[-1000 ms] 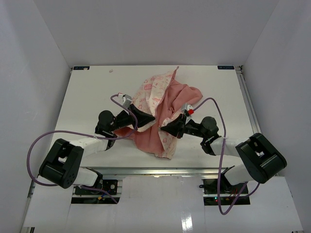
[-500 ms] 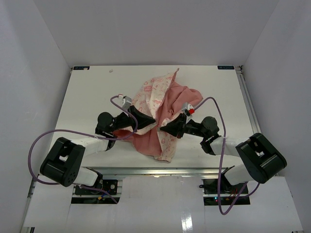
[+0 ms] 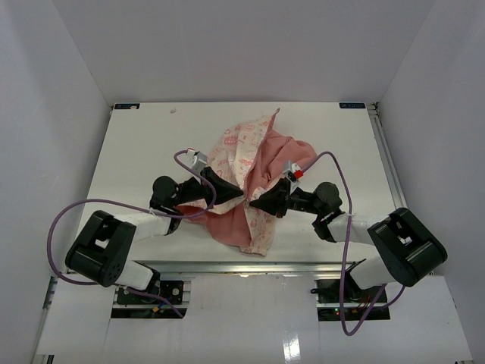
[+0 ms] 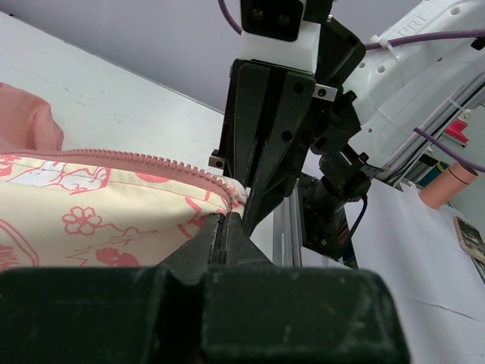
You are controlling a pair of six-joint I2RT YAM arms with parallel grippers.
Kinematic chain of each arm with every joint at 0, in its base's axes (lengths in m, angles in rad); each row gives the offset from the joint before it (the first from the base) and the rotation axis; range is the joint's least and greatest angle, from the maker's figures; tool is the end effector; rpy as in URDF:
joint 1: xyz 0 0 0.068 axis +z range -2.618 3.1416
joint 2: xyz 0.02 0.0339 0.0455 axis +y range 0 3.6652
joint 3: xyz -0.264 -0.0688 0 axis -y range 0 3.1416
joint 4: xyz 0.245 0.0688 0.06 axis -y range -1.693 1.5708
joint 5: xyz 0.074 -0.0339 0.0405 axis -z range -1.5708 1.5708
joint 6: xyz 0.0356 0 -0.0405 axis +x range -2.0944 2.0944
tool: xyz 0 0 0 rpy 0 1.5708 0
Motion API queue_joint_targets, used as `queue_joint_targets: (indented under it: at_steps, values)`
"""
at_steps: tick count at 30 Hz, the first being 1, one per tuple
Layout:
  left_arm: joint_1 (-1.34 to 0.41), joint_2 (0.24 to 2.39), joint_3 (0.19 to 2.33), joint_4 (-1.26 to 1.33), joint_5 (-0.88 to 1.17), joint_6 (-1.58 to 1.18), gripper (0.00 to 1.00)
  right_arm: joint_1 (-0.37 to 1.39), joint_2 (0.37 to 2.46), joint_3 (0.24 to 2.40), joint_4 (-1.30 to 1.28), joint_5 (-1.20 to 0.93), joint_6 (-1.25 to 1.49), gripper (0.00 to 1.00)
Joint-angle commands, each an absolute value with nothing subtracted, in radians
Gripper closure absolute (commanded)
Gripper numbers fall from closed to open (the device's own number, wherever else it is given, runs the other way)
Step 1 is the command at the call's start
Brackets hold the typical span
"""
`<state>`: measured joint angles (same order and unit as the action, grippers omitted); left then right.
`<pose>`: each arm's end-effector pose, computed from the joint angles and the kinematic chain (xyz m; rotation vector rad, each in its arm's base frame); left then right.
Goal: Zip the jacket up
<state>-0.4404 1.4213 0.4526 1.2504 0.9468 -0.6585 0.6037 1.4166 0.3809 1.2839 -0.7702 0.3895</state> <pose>0.2228 -0.1370 0.2330 0.7473 1.4038 -1.4871 0.1938 0.1637 0.2187 -0.8478 1.2736 1.3143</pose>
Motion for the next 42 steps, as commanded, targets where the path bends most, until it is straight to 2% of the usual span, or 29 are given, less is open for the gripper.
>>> queue_joint_targets:
  at_steps: [1,21,42]
  values:
    - [-0.442,1.428,0.455,1.33,1.011,-0.683,1.0,0.607,1.416,0.4,1.441,-0.787,0.397,0.92]
    - [-0.44,1.477,0.471,1.381,1.092,-0.713,1.0,0.6,1.375,0.386,1.448,-0.799,0.397,0.92]
    - [-0.431,1.463,0.457,1.373,1.084,-0.687,1.0,0.589,1.362,0.373,1.445,-0.805,0.405,0.92]
